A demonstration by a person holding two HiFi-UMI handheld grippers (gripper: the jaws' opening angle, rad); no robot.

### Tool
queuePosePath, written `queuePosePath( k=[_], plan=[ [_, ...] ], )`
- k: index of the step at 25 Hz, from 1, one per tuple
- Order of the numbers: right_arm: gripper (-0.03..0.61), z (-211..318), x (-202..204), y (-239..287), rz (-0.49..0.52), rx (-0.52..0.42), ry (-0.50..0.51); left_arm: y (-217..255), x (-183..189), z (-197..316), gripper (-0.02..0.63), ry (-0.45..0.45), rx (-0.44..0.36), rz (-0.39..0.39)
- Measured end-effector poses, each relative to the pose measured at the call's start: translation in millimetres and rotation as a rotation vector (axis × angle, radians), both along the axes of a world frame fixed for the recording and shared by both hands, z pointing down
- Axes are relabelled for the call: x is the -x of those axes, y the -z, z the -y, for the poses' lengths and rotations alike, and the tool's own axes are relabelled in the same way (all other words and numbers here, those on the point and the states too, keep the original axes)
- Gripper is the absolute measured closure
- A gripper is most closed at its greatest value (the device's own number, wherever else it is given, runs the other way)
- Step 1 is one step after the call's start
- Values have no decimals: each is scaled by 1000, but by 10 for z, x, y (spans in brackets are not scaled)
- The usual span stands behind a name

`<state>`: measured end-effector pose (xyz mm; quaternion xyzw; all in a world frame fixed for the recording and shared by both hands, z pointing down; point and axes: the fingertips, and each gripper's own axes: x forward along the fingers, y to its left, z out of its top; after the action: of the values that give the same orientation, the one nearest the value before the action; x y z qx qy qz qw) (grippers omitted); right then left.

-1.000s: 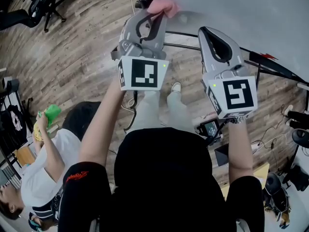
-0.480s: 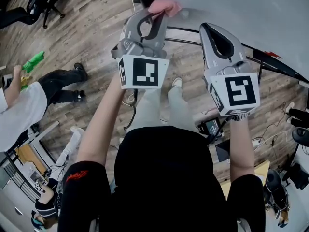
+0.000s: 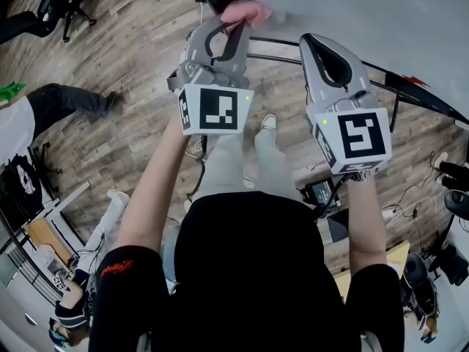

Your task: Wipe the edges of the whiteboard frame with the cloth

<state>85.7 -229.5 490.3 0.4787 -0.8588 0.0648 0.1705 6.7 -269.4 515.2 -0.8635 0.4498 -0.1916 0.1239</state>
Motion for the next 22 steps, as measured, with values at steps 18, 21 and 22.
queuePosePath(
  k=[18, 21, 22],
  plan=[
    [577, -44, -88, -253, -1, 38, -36, -304, -34, 16, 597, -5, 30, 25],
    [577, -22, -77, -295, -2, 41, -40, -351, -25, 37, 597, -7, 33, 27],
    [577, -17, -75, -309, -3, 42, -41, -372, -23, 40, 597, -8, 36, 28]
  ],
)
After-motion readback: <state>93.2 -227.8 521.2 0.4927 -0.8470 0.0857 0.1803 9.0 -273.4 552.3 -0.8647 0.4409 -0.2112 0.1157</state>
